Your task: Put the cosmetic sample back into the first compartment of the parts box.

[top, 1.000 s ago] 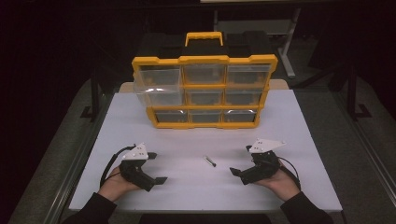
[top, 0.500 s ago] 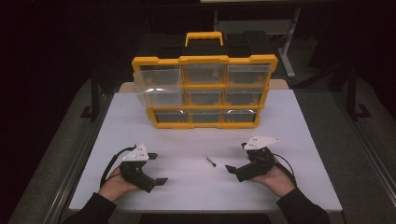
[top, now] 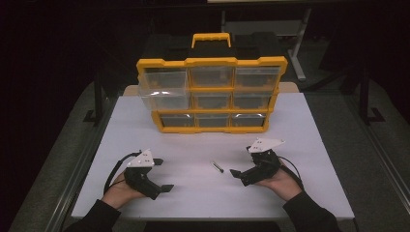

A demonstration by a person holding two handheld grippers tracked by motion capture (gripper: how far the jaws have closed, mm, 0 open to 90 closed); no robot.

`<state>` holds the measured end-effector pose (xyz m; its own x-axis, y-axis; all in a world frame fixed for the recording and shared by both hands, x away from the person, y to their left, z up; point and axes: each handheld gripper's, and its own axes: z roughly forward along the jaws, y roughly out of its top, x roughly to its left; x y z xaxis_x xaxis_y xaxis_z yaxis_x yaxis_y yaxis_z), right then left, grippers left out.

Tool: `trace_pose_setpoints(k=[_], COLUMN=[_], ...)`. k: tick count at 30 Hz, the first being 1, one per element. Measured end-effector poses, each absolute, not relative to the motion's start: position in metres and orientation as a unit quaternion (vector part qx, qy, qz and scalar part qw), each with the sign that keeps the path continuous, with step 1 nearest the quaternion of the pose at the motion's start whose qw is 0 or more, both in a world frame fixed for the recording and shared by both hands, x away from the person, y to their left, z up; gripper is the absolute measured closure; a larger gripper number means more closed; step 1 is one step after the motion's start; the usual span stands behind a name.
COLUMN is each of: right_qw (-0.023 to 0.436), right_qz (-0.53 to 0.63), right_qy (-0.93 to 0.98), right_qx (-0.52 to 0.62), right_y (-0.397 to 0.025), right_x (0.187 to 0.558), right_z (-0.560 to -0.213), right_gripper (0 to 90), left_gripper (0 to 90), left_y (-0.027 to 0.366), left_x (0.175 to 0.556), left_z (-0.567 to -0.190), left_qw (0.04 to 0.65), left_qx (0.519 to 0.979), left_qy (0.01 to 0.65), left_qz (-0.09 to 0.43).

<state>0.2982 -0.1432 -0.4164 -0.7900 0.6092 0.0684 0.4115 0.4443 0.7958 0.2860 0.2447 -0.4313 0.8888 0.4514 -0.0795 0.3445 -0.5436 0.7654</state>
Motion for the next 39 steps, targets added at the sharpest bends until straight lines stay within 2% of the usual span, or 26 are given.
trace_pose_setpoints(k=[13,30,39], right_qw=[0.099,0.109,0.099], right_qz=[0.426,0.411,0.408], right_qy=[0.847,0.854,0.855], right_qx=[0.303,0.299,0.304], right_y=[-0.133,-0.117,-0.111], right_x=[0.304,0.310,0.316], right_z=[-0.415,-0.413,-0.415], right_gripper=[0.0,0.0,0.0], left_gripper=[0.0,0.0,0.0], left_y=[0.245,0.246,0.246], left_x=[0.286,0.287,0.286], left_z=[-0.431,-0.431,-0.432], left_qw=[0.420,0.420,0.420], left_qx=[0.875,0.876,0.875], left_qy=[0.230,0.228,0.231], left_qz=[0.066,0.065,0.062])
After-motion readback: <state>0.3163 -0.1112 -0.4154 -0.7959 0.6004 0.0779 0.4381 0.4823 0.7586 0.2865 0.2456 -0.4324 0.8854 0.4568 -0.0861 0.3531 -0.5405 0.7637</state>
